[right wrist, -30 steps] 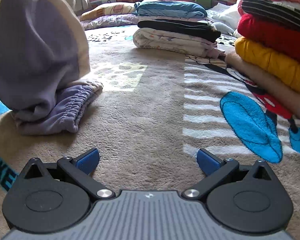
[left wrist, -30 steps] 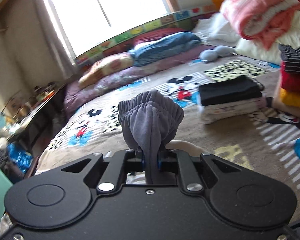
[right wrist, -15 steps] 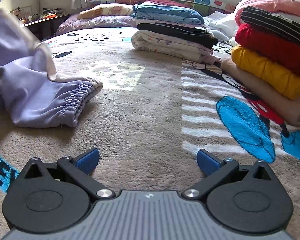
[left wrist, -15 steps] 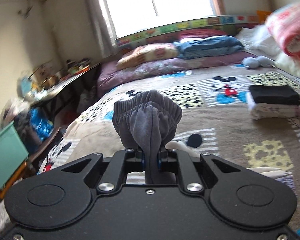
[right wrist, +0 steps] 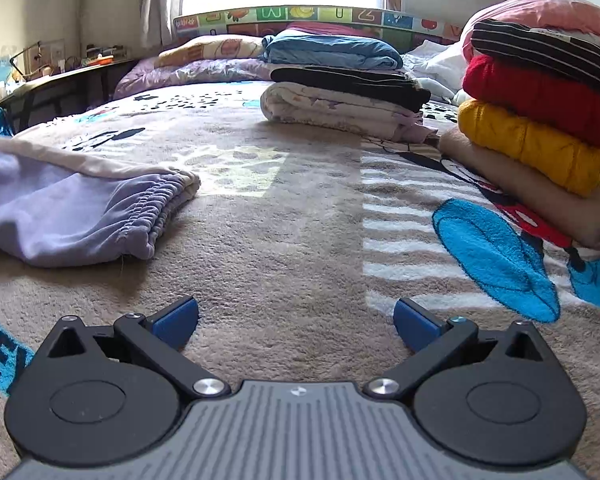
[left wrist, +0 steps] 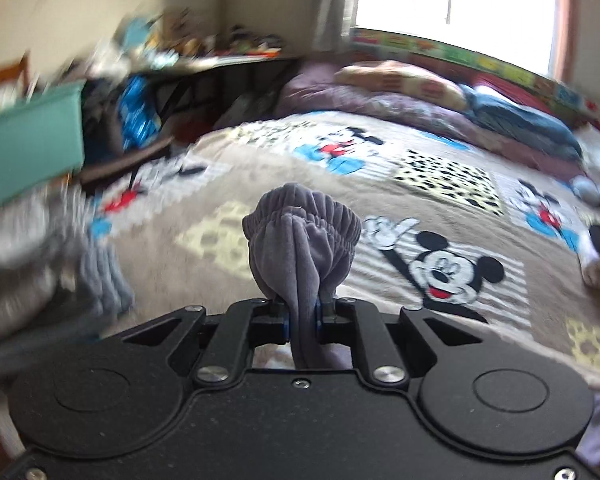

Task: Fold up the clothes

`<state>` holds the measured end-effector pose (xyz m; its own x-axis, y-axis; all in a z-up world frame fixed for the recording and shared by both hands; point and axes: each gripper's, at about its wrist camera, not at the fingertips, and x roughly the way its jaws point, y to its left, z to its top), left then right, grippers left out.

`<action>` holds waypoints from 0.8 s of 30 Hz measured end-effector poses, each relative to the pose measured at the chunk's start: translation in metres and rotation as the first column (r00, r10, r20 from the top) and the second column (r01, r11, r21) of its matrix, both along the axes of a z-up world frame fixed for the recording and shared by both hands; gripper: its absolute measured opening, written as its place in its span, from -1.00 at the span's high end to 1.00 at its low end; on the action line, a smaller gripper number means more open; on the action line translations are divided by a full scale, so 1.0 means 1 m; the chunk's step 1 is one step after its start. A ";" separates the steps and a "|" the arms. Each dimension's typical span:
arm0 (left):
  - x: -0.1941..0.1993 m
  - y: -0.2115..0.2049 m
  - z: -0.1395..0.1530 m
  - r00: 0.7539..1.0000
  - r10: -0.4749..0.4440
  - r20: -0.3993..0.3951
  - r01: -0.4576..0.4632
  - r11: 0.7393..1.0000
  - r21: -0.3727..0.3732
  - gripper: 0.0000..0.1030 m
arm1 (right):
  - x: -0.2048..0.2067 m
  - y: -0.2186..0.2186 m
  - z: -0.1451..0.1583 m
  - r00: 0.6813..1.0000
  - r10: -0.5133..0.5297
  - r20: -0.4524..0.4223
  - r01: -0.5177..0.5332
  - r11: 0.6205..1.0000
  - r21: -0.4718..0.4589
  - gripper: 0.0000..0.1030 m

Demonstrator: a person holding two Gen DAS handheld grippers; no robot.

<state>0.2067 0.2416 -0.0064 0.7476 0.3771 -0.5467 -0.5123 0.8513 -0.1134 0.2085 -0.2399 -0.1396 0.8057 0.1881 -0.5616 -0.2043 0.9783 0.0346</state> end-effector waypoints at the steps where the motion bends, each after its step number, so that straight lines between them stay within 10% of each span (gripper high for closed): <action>1: -0.002 0.005 -0.007 1.000 0.020 0.008 -0.020 1.000 -0.024 0.82 | 0.000 -0.001 0.000 1.000 0.000 0.002 0.000 1.000 0.005 -1.00; 10: 0.000 0.036 -0.081 0.996 0.086 -0.016 -0.087 0.976 -0.198 0.74 | 0.001 -0.010 0.002 1.000 0.007 -0.011 -0.006 0.997 0.071 -1.00; 14: -0.004 0.058 -0.083 0.995 0.098 0.034 -0.081 0.939 -0.335 -0.10 | 0.003 -0.009 0.003 0.999 0.010 -0.032 -0.008 0.998 0.068 -1.00; 17: -0.009 0.067 -0.089 0.990 0.137 0.044 -0.107 0.906 -0.411 -0.13 | 0.007 -0.007 0.011 0.998 0.003 -0.069 0.003 0.996 0.085 -1.00; 20: -0.009 0.073 -0.091 0.983 0.165 0.081 -0.106 0.869 -0.483 -0.13 | 0.016 -0.003 0.021 0.993 0.050 -0.105 -0.018 0.959 0.283 -1.00; 24: -0.006 0.065 -0.083 0.986 0.135 0.095 -0.078 0.890 -0.449 -0.13 | 0.047 0.024 0.020 0.978 0.131 -0.160 -0.046 0.892 0.450 -0.99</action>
